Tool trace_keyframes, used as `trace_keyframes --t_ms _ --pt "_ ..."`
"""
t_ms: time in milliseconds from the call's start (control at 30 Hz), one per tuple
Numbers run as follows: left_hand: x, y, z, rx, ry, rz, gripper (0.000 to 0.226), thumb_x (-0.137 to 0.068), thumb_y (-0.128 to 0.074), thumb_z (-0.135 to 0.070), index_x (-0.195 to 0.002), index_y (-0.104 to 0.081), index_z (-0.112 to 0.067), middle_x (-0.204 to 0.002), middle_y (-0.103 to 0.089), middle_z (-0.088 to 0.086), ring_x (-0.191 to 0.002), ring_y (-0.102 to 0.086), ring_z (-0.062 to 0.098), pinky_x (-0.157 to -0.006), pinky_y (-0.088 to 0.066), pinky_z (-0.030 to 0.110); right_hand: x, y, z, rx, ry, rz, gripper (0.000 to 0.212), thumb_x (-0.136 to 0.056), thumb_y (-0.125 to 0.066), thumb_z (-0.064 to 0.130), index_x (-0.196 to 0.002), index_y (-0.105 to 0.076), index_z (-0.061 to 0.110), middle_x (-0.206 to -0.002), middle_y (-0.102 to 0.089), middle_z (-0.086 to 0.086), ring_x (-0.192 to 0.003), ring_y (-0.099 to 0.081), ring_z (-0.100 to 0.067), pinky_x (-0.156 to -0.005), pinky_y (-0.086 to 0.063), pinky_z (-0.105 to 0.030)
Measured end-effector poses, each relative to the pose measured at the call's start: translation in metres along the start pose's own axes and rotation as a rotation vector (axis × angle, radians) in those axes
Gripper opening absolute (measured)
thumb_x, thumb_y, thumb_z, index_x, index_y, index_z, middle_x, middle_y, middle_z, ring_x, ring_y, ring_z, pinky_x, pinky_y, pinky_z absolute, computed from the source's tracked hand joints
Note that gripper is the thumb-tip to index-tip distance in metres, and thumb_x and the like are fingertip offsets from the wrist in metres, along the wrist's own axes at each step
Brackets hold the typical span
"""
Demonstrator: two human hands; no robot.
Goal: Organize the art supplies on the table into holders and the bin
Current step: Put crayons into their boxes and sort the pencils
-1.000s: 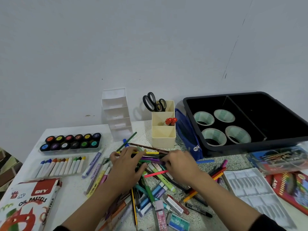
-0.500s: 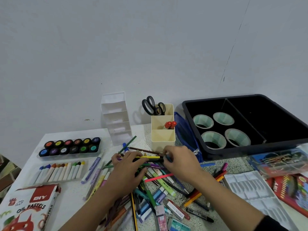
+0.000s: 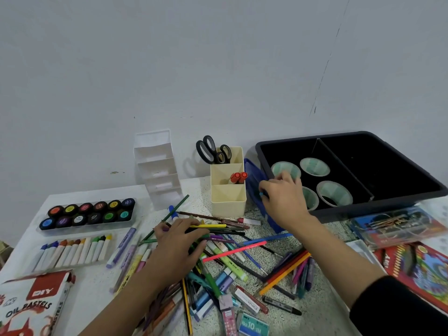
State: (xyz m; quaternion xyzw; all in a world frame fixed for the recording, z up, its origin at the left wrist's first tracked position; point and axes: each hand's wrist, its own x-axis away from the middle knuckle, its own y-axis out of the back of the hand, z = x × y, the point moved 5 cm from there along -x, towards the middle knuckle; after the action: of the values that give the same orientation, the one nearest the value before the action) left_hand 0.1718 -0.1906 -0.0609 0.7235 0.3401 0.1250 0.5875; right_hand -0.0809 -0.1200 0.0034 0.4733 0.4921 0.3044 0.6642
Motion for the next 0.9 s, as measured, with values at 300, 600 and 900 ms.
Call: trace_keyframes --t_ms 300,600,900 --pt "-0.002 0.003 -0.008 0.040 -0.033 0.024 0.048 -0.094 -0.026 -0.061 -0.129 -0.057 -0.048 -0.132 -0.049 -0.019 -0.127 -0.036 0.002 -0.096 -0.014 0.039 0.009 0.013 0.001 -0.137 -0.032 -0.054 0.014 -0.095 -0.058 0.027 -0.095 -0.071 0.021 -0.094 -0.071 0.005 -0.098 -0.053 -0.025 -0.081 -0.036 -0.042" --pt "-0.024 0.009 -0.070 0.284 -0.221 0.056 0.044 -0.098 -0.030 -0.061 -0.129 -0.058 -0.045 -0.115 -0.048 -0.025 -0.115 -0.035 -0.007 -0.093 -0.021 0.039 0.077 0.062 -0.014 -0.624 -0.242 -0.336 0.009 -0.099 -0.061 0.022 -0.098 -0.052 0.023 -0.078 -0.059 0.011 -0.071 -0.059 -0.009 -0.062 -0.050 -0.037" --pt "-0.037 -0.007 -0.137 0.394 -0.286 0.059 0.026 -0.100 -0.043 -0.053 -0.108 -0.065 -0.041 -0.087 -0.054 -0.027 -0.092 -0.049 -0.004 -0.086 -0.028 0.039 0.138 0.067 -0.085 -0.612 -0.308 -0.269 0.006 -0.096 -0.065 0.015 -0.093 -0.062 0.020 -0.072 -0.062 0.013 -0.066 -0.060 -0.012 -0.054 -0.043 -0.025"
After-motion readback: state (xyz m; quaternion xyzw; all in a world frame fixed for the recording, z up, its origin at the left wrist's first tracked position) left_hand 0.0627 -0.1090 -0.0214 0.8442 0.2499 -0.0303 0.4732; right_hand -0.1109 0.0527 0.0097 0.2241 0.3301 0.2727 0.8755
